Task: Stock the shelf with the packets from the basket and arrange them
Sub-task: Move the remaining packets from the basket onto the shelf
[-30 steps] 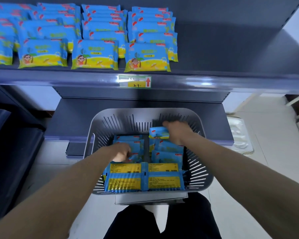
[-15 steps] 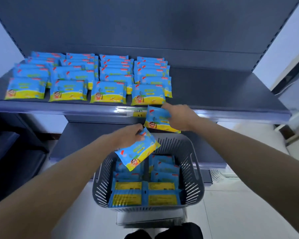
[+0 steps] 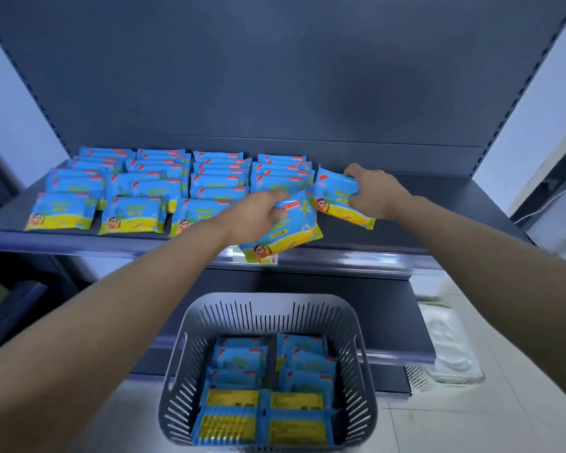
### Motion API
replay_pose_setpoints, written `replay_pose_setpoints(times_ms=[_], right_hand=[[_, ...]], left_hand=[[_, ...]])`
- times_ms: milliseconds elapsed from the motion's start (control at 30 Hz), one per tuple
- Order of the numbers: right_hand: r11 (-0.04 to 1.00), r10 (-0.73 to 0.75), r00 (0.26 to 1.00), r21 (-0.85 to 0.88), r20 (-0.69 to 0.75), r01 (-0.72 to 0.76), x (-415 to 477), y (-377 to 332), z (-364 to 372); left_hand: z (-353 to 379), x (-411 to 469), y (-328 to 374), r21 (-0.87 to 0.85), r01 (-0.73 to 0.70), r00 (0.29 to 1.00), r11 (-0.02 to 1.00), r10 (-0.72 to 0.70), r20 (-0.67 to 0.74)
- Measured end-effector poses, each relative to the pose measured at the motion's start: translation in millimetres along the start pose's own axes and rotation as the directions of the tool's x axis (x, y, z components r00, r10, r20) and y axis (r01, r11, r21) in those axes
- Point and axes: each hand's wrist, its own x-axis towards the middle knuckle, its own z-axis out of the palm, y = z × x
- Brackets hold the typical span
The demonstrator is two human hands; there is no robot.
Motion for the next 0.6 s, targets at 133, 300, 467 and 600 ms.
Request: replay_pose_setpoints(times_ms=[133,300,467,600], right_hand=[[1.000,0.006,1.000,-0.013,0.006,-0.006,19,26,-13],[0.999,-0.016,1.000,-0.051,0.012,0.017,55,68,-25],[0.999,-0.015,0.999,0.042,0.039,0.014,101,107,-23],[0.996,-0.035,0.997,0.086,0.073,0.029,137,124,-9]], left_hand=[[-1,34,28,-0.015,-0.084,0.996,0.996,0.083,-0.038],[20,87,62,-0.064,-0.161,0.987,0.985,0.162,0.007],[50,146,75,-0.037,-0.142,0.987,0.989,0.144,0.072],[73,184,69,0.007,-0.090,0.989,0.996,0.089,0.121]])
